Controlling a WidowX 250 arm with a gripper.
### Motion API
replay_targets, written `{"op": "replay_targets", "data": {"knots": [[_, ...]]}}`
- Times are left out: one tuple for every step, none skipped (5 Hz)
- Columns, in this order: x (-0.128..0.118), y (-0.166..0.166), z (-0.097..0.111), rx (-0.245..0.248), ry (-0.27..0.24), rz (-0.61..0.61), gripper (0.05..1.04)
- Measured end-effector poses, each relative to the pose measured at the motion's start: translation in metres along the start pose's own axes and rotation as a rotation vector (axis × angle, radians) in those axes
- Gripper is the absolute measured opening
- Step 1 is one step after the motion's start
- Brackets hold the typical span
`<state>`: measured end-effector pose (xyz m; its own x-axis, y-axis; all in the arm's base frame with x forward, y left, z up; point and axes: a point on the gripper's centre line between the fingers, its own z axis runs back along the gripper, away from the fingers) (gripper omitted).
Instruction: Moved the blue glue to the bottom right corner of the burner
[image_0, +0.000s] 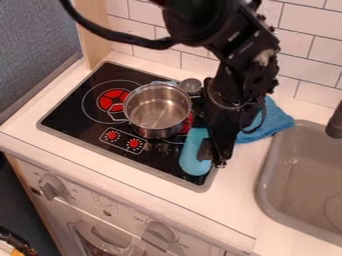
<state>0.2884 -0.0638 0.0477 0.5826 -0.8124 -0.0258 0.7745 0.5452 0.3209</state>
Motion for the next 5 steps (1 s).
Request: {"op": "replay_targets", "data": {"knots": [[0.0, 0.001, -0.001, -0.005, -0.009, 0.032, 0.751], [-0.006, 0.002, -0.006, -0.023, 0.015, 0.039, 0.993], [-0.011, 0.006, -0.006, -0.032, 0.038, 0.053, 1.005], [-0.012, 0.009, -0.004, -0.025, 0.039, 0.056, 1.001], [-0.011, 0.016, 0.013, -0.011, -0.014, 0.077, 1.001]]}}
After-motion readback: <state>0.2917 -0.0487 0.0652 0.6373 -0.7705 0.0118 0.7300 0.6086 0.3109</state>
